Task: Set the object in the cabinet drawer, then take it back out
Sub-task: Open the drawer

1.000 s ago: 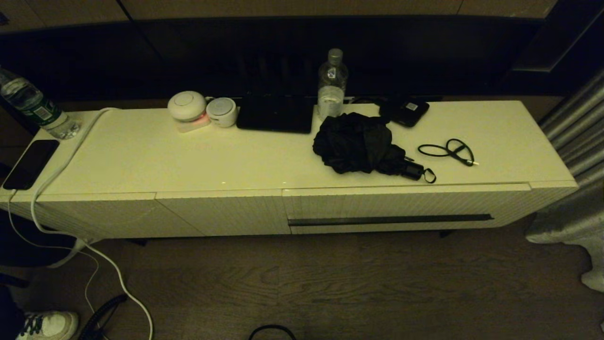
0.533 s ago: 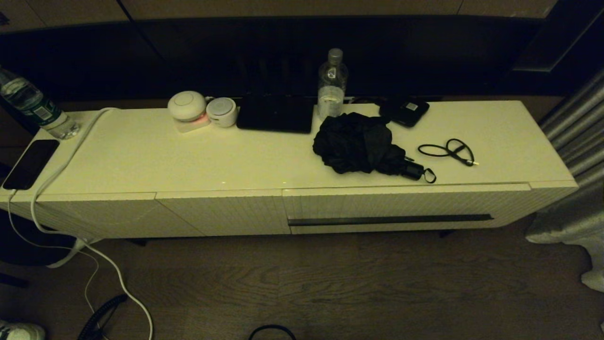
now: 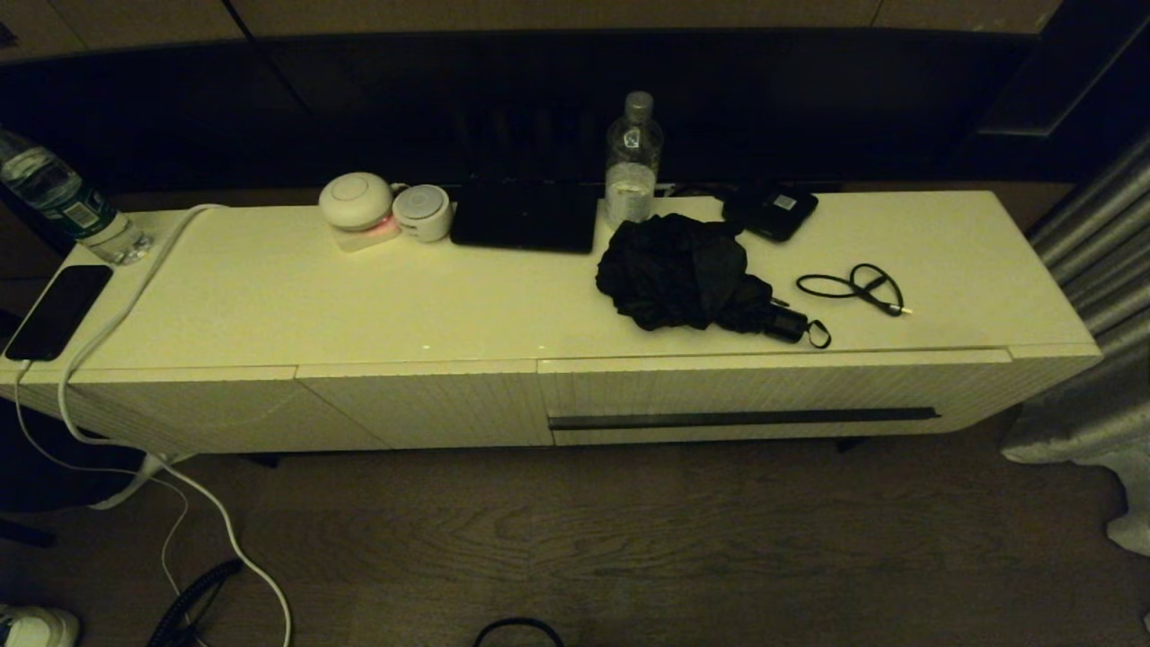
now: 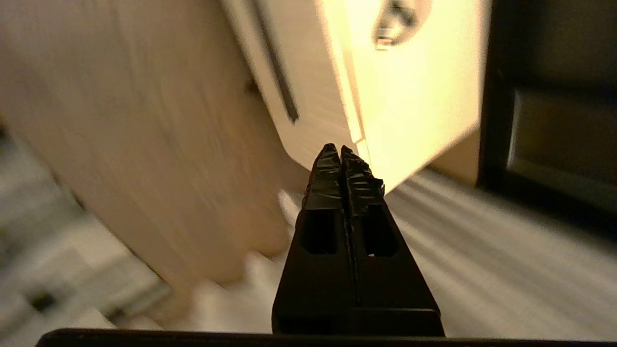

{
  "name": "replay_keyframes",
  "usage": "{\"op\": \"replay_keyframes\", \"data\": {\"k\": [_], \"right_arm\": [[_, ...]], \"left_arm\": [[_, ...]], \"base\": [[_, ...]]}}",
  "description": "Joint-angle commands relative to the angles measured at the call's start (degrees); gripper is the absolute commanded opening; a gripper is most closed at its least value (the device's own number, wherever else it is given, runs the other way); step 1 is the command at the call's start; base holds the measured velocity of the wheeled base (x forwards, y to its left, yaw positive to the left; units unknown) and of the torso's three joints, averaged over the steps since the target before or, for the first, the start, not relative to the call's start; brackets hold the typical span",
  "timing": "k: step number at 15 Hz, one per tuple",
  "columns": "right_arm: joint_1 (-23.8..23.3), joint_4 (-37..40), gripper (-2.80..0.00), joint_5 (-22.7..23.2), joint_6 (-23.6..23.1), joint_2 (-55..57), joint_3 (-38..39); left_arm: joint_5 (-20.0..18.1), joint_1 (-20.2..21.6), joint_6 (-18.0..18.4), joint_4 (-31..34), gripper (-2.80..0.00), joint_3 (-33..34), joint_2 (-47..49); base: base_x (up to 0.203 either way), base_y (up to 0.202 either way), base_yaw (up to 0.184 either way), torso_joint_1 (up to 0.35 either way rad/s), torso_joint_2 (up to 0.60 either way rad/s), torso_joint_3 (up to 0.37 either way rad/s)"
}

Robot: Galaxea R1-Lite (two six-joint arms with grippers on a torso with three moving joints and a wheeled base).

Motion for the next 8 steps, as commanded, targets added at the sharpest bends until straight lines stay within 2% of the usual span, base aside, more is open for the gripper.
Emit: {"op": "replay_keyframes", "data": {"k": [1, 4, 6, 8], "right_arm": [[2.3, -1.2, -2.8, -2.3, -9.8, 10.3, 0.0], [10.8, -8.8, -2.8, -9.0, -13.0, 20.4, -1.0], [16.7, -15.8, -2.8, -11.1, -12.3, 27.4, -1.7], [22.2, -22.7, -2.8, -12.6, -9.1, 32.6, -1.6]], "left_arm": [[0.0, 0.0, -0.1, 0.0, -2.8, 0.0, -0.1], [0.0, 0.0, -0.1, 0.0, -2.8, 0.0, -0.1], [0.0, 0.0, -0.1, 0.0, -2.8, 0.0, -0.1], [0.0, 0.0, -0.1, 0.0, -2.8, 0.0, -0.1]], "base": [[0.0, 0.0, 0.0, 0.0, 0.0, 0.0], [0.0, 0.0, 0.0, 0.0, 0.0, 0.0], [0.0, 0.0, 0.0, 0.0, 0.0, 0.0], [0.0, 0.0, 0.0, 0.0, 0.0, 0.0]]}}
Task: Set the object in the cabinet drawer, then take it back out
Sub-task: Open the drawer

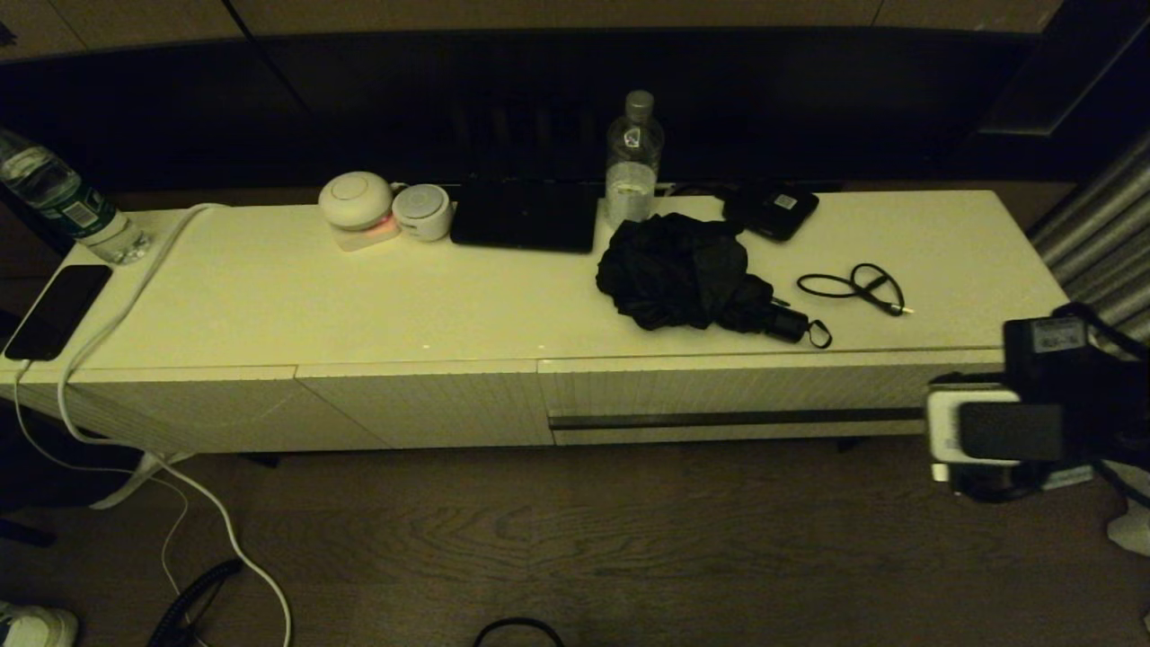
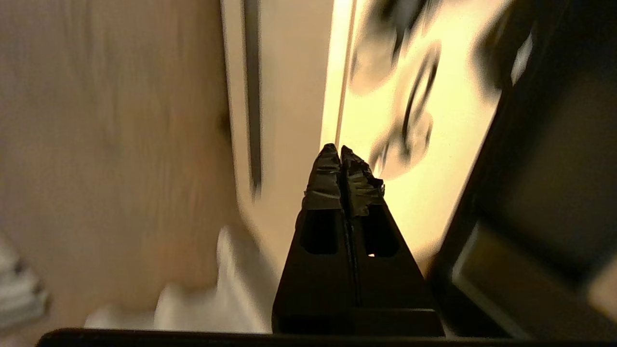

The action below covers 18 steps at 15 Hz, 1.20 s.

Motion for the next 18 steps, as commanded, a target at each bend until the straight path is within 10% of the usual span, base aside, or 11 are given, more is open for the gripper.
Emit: {"op": "replay_keyframes", "data": {"k": [1, 18], "right_arm": [[5.6, -6.4, -2.8, -1.5, 3.3, 9.5, 0.6], [2.3, -20.8, -2.8, 2.7, 11.6, 19.5, 8.2]], "left_arm": [[0.0, 0.0, -0.1, 0.0, -2.8, 0.0, -0.1], [0.0, 0.0, -0.1, 0.0, -2.8, 0.0, -0.1]], "base": [[0.0, 0.0, 0.0, 0.0, 0.0, 0.0], [0.0, 0.0, 0.0, 0.0, 0.0, 0.0]]}}
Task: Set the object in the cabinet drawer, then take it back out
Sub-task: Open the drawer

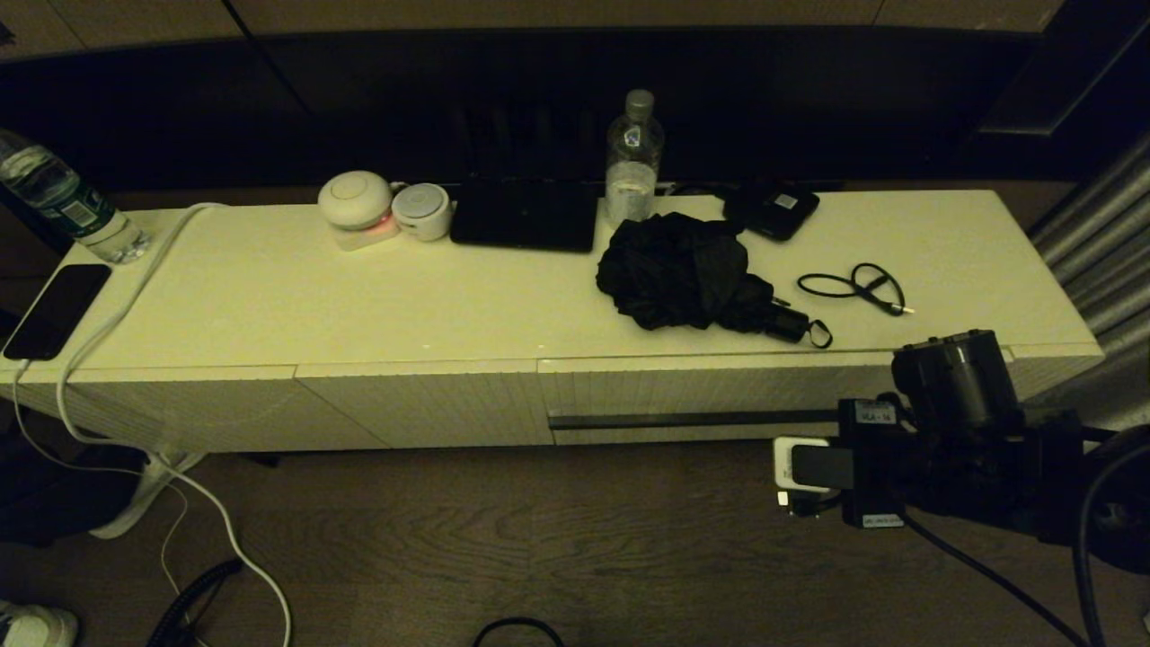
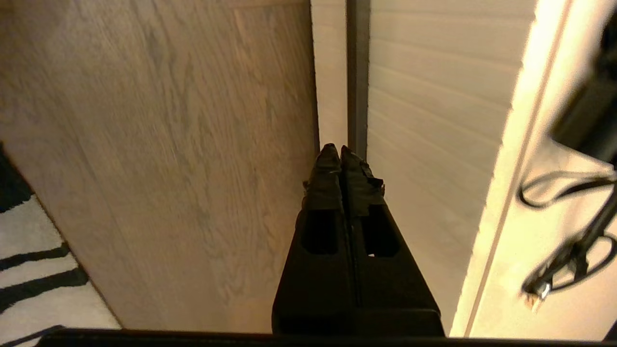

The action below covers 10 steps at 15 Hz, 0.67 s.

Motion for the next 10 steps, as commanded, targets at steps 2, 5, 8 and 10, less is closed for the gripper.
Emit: {"op": "replay_keyframes", "data": {"k": [2, 5, 8, 10], "right_arm": [[-0.1, 0.0, -2.8, -0.2, 2.3, -4.0, 1.6], [0.3, -0.5, -2.8, -0.4, 3.8, -3.0, 3.5], [1.6, -0.6, -2.8, -0.7, 3.6, -2.7, 5.5], [2.3, -1.0, -2.8, -1.0, 3.7, -1.1, 4.9]], "left_arm": [[0.0, 0.0, -0.1, 0.0, -2.8, 0.0, -0.1], [0.0, 0.0, -0.1, 0.0, -2.8, 0.0, -0.1], [0.0, 0.0, -0.1, 0.0, -2.8, 0.0, -0.1], [0.0, 0.0, -0.1, 0.0, -2.8, 0.0, -0.1]], "base": [[0.0, 0.0, 0.0, 0.0, 0.0, 0.0], [0.0, 0.0, 0.0, 0.0, 0.0, 0.0], [0.0, 0.0, 0.0, 0.0, 0.0, 0.0], [0.0, 0.0, 0.0, 0.0, 0.0, 0.0]]}}
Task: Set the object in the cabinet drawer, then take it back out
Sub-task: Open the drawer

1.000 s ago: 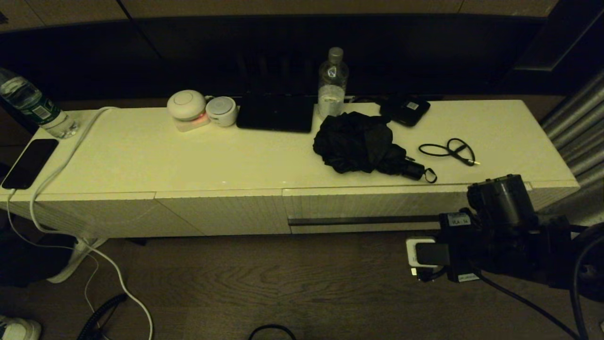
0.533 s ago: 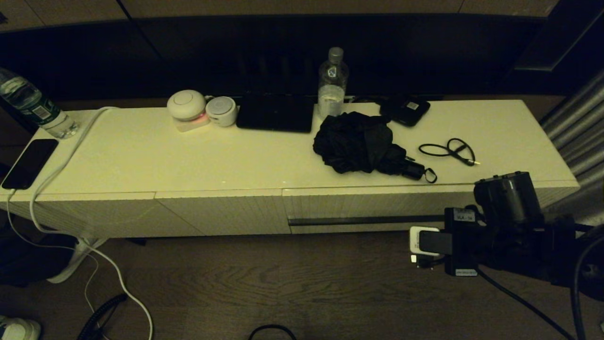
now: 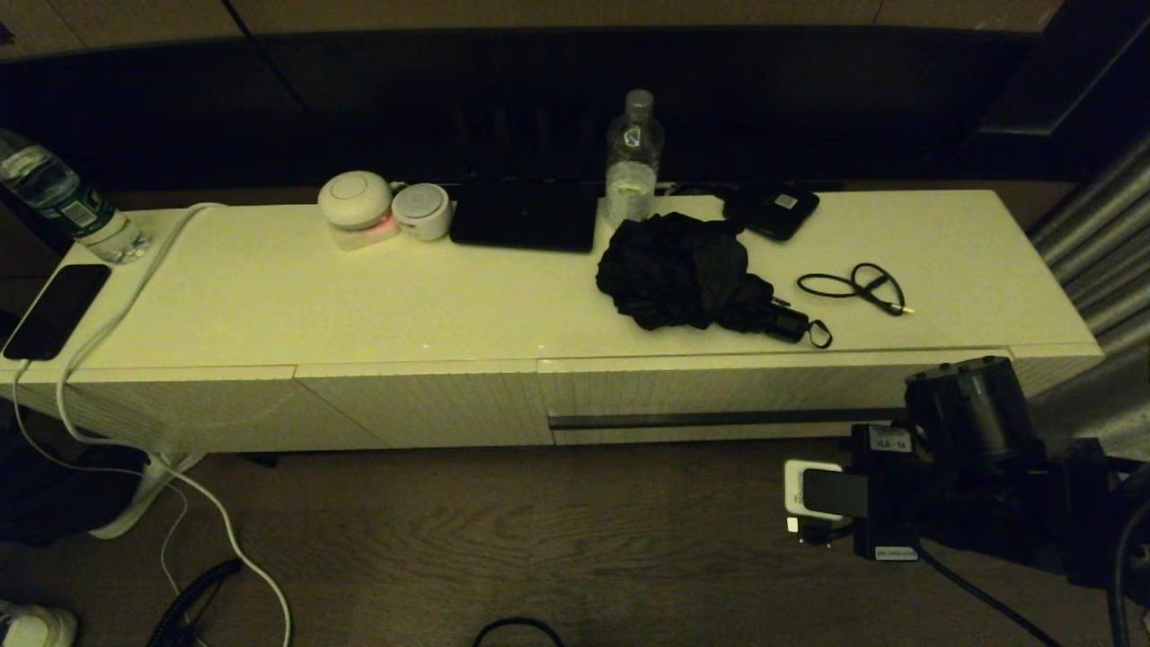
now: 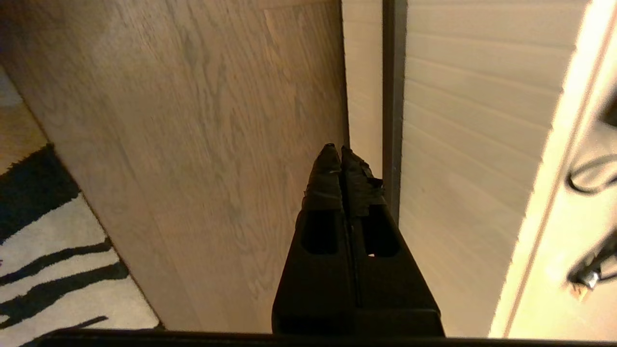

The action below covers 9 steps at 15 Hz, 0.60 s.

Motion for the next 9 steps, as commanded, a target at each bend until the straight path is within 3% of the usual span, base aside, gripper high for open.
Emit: {"op": "replay_keyframes", "data": {"k": [1, 4, 7, 9], "right_arm": [[0.7, -1.1, -2.8, -0.2, -0.3, 2.4, -0.6], [0.9, -5.3, -2.8, -0.3, 0.6, 7.6, -0.1], [0.1, -15.6, -2.8, -0.4, 1.2, 12.2, 2.9], [-1.1, -17.3, -2.8, -0.4, 1.4, 12.9, 3.1]], "left_arm": [[0.0, 0.0, -0.1, 0.0, -2.8, 0.0, -0.1], [0.0, 0.0, -0.1, 0.0, -2.8, 0.0, -0.1], [0.0, 0.0, -0.1, 0.0, -2.8, 0.0, -0.1], [0.0, 0.0, -0.1, 0.0, -2.8, 0.0, -0.1]], "base": [[0.0, 0.0, 0.0, 0.0, 0.0, 0.0], [0.0, 0.0, 0.0, 0.0, 0.0, 0.0], [0.0, 0.0, 0.0, 0.0, 0.0, 0.0], [0.0, 0.0, 0.0, 0.0, 0.0, 0.0]]}}
